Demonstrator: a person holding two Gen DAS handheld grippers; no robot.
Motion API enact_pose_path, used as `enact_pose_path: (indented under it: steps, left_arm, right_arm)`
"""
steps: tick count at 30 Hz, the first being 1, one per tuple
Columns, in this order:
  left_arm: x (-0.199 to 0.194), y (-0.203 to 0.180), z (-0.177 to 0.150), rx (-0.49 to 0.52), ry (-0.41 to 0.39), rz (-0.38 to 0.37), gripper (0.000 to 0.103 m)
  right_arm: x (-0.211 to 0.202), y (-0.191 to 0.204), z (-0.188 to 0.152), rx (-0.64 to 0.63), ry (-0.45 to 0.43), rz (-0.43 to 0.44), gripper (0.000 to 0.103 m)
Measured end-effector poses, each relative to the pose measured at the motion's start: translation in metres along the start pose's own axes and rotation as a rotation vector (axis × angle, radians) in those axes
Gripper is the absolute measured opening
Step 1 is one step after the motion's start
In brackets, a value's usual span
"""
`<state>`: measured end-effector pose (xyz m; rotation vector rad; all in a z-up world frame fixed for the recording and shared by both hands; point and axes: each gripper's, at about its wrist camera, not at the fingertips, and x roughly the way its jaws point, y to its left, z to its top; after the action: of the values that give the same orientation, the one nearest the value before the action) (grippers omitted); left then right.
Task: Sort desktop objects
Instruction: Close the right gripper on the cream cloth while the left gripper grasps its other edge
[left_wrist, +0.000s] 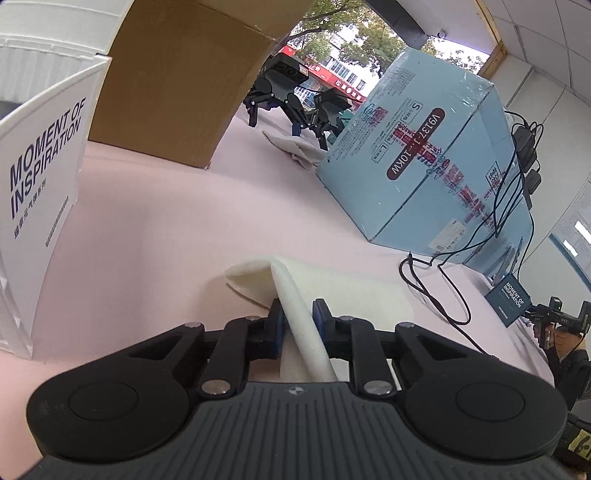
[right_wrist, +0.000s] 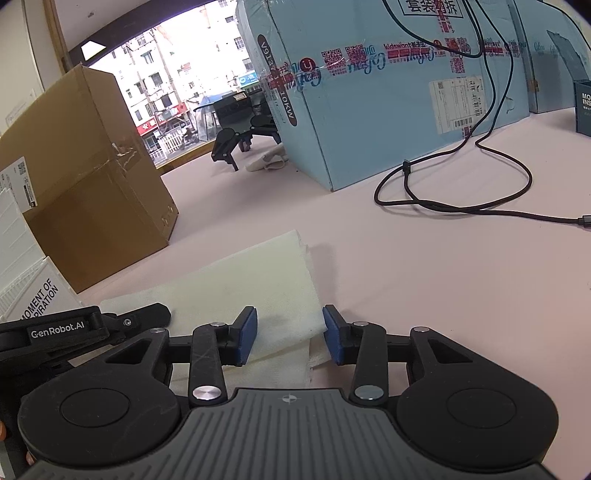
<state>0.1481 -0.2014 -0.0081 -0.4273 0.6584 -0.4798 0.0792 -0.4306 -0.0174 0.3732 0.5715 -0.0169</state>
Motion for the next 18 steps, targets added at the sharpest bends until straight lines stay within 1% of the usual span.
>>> enact_pose_path:
  steps: [2, 4, 7, 10, 14, 18]
  left_arm:
    - [-0.001, -0.002, -0.001, 0.015, -0.007, -0.002, 0.013]
    - [-0.002, -0.003, -0.001, 0.023, -0.012, -0.004, 0.012]
    - [-0.005, -0.004, -0.001, 0.037, -0.027, -0.010, 0.011]
    - [-0.007, -0.008, -0.002, 0.061, -0.046, -0.012, 0.011]
    - [-0.012, -0.010, -0.002, 0.073, -0.073, -0.023, 0.010]
    - [-0.016, -0.013, -0.001, 0.091, -0.102, -0.033, 0.010]
  right_arm:
    - [0.000, -0.004, 0.001, 0.005, -0.002, -0.004, 0.030]
    - [-0.001, -0.008, 0.002, 0.011, -0.005, -0.006, 0.020]
    - [-0.002, -0.014, 0.004, 0.018, -0.010, -0.011, 0.011]
    - [-0.004, -0.021, 0.006, 0.029, -0.020, -0.012, 0.007]
    - [-0.007, -0.027, 0.008, 0.033, -0.042, -0.006, 0.006]
    - [-0.017, -0.030, 0.009, 0.028, -0.097, 0.006, 0.004]
